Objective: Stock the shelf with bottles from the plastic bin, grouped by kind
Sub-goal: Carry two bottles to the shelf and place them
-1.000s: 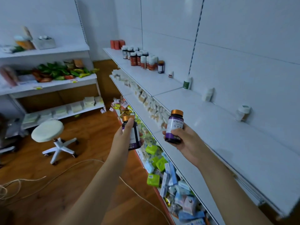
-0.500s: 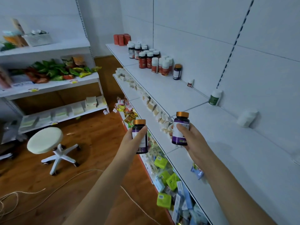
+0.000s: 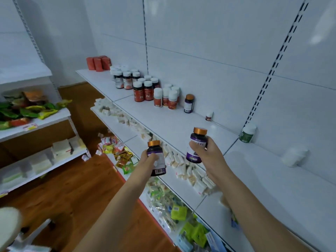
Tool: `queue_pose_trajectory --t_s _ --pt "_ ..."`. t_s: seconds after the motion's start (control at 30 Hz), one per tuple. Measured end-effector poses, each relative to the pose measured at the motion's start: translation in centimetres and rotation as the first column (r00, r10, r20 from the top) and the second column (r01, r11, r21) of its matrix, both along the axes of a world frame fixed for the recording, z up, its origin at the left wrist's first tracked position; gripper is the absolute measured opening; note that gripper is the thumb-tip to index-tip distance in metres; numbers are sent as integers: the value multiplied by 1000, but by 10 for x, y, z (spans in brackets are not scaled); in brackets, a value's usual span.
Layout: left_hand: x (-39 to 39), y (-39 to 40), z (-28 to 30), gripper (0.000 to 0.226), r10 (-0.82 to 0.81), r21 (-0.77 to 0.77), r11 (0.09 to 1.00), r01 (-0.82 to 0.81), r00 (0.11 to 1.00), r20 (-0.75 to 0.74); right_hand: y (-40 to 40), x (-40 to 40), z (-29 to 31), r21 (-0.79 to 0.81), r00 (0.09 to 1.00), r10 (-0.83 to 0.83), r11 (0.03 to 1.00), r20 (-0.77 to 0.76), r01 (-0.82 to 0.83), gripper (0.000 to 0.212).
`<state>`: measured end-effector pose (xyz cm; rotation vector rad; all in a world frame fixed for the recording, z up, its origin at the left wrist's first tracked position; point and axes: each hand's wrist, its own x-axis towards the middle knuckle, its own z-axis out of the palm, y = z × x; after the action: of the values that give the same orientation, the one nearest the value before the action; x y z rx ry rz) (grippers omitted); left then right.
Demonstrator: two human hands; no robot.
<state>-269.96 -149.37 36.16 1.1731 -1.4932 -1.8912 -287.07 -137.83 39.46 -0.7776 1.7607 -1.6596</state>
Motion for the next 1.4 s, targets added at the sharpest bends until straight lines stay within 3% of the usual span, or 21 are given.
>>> queue_pose_trajectory --t_s 0.23,0.63,0.83,1.0,1.07,1.2,1.4 --pt "-37 -64 -8 30 -241 -244 941 236 971 9 -56 -30 -14 43 987 -145 988 -63 148 26" --pt "-175 -207 -17 48 -409 -474 761 443 895 179 -189 -151 -28 42 882 -360 920 -303 389 40" --pt "-246 -248 -27 47 -484 -627 589 509 844 230 -245 -204 -49 -24 819 -421 894 -391 448 45" --pt "-281 -272 -56 54 -516 -732 313 605 755 403 -258 -209 -84 49 715 -400 854 -573 518 49" --pt "-293 -280 -68 55 -514 -737 248 629 730 450 -258 -212 -91 81 705 -403 835 -583 545 39" --pt "-308 -289 -73 55 -533 -729 233 643 712 457 -257 -210 -89 130 710 -424 803 -562 582 26" --pt "-300 -294 -69 51 -580 -690 222 689 662 474 -253 -181 -69 183 669 -480 719 -567 671 42"
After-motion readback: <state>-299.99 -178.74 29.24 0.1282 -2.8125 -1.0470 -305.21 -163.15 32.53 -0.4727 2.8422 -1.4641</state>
